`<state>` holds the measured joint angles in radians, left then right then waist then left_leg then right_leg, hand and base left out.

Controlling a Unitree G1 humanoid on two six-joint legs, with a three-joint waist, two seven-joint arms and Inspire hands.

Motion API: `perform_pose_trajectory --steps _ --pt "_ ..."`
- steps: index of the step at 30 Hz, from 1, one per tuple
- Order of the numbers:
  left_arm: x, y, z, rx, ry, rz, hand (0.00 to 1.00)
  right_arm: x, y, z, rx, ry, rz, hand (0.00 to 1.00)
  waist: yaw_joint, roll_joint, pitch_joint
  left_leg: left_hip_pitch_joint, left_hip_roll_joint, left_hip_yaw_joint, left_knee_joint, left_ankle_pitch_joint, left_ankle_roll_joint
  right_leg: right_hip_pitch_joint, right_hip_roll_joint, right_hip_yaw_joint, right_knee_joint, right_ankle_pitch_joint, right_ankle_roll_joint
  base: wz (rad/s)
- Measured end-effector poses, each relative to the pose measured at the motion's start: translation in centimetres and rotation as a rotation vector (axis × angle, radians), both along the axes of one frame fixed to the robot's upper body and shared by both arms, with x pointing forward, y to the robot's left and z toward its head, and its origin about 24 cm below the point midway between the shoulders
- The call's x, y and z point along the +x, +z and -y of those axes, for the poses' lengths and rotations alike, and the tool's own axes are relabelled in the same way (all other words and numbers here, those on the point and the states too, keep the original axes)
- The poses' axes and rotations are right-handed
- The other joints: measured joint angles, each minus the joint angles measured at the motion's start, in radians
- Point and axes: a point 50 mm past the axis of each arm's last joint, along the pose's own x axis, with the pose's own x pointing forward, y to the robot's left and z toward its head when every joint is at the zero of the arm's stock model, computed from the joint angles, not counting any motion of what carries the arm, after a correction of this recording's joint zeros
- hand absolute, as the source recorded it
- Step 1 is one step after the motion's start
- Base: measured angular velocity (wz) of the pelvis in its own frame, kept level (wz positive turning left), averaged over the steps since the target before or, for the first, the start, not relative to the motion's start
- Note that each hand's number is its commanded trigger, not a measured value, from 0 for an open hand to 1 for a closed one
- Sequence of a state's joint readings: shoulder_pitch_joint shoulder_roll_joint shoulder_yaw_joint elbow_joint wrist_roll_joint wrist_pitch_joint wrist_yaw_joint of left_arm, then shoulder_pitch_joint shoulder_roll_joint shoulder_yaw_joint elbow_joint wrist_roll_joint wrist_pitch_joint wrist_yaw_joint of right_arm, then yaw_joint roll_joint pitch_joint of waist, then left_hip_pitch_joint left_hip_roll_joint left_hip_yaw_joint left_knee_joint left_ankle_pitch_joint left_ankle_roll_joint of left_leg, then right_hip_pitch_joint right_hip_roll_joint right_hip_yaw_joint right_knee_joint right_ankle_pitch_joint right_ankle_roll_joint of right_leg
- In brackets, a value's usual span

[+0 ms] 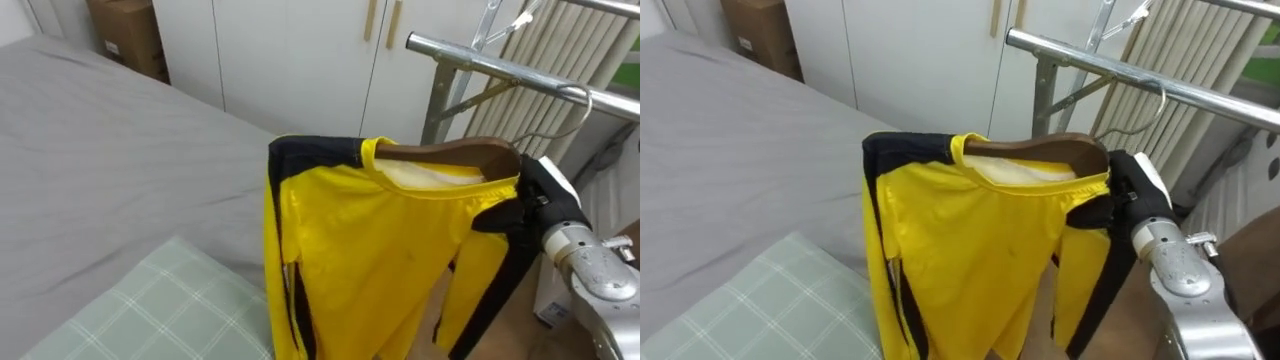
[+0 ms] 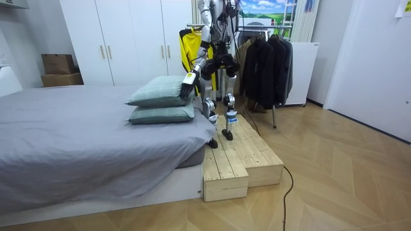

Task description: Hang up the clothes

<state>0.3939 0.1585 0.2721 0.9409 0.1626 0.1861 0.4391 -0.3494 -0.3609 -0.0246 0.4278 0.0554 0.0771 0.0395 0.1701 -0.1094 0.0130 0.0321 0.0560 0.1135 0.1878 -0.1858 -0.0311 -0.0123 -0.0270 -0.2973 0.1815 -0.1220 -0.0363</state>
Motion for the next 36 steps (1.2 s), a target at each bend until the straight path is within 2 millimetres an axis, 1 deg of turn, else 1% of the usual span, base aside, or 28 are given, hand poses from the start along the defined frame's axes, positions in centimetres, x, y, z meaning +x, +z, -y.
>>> perform_pose_trajectory --steps 2,6,11,16,21,24,32,34,36 --pt "0.1 0.0 -0.1 -0.003 -0.010 0.000 0.00 0.1 -0.1 0.5 -0.001 -0.019 -0.009 1.00 -0.001 -0.002 -0.0015 -0.004 -0.002 -0.010 0.000 0.002 0.003 0.000 -0.003 -0.011 0.001 -0.001 0.002 0.14" --pt "0.2 0.1 -0.3 -0.006 -0.013 0.001 0.00 0.2 -0.2 1.3 0.001 -0.049 -0.024 1.00 0.004 -0.004 -0.0025 -0.001 -0.003 -0.016 0.000 0.002 0.003 0.000 -0.004 -0.017 0.001 -0.003 0.004 0.05" --pt "0.0 0.1 -0.4 -0.006 -0.033 -0.015 0.00 0.6 -0.8 2.1 0.046 -0.086 -0.065 1.00 0.006 -0.003 -0.0024 0.002 -0.001 -0.011 -0.001 0.003 0.003 0.006 -0.004 -0.014 0.003 -0.003 0.004 -0.01" --pt "0.0 0.1 -0.4 -0.019 -0.049 -0.019 0.00 0.1 -1.1 4.1 0.088 -0.140 -0.093 1.00 0.021 0.007 -0.0005 0.006 -0.001 -0.011 -0.002 0.002 0.003 0.010 -0.004 -0.017 0.003 -0.003 0.004 0.00" --pt "-0.3 0.0 -0.3 -0.038 -0.051 -0.025 0.00 -0.1 -0.6 5.4 0.091 -0.163 -0.093 1.00 0.022 0.018 -0.0046 0.011 -0.001 -0.011 -0.005 0.002 0.003 0.011 -0.004 -0.013 0.006 -0.007 0.004 0.00" --pt "-0.6 0.1 -0.3 -0.040 -0.048 -0.032 0.00 0.2 -0.5 5.8 0.114 -0.184 -0.103 1.00 0.023 0.017 -0.0048 0.012 -0.001 -0.011 -0.007 0.002 0.003 0.012 -0.004 -0.013 0.008 -0.010 0.003 0.00" --pt "-0.8 0.1 -0.4 -0.072 -0.067 -0.043 0.00 0.6 -0.1 5.6 0.118 -0.168 -0.095 1.00 0.027 0.015 -0.0052 0.013 -0.005 -0.019 -0.006 0.003 0.003 0.017 -0.007 -0.022 0.005 -0.012 0.005 0.03" --pt "-0.8 0.1 -0.4 -0.076 -0.067 -0.044 0.00 0.6 -0.2 5.6 0.121 -0.169 -0.098 1.00 0.027 0.011 -0.0057 0.014 -0.007 -0.020 -0.006 0.003 0.003 0.017 -0.010 -0.023 0.006 -0.014 0.008 0.00" --pt "-0.9 0.2 -0.6 -0.081 -0.069 -0.047 0.00 0.4 -0.5 5.8 0.123 -0.180 -0.113 1.00 0.027 0.002 -0.0055 0.016 -0.009 -0.020 -0.006 0.003 0.004 0.017 -0.013 -0.027 0.006 -0.015 0.010 0.04"
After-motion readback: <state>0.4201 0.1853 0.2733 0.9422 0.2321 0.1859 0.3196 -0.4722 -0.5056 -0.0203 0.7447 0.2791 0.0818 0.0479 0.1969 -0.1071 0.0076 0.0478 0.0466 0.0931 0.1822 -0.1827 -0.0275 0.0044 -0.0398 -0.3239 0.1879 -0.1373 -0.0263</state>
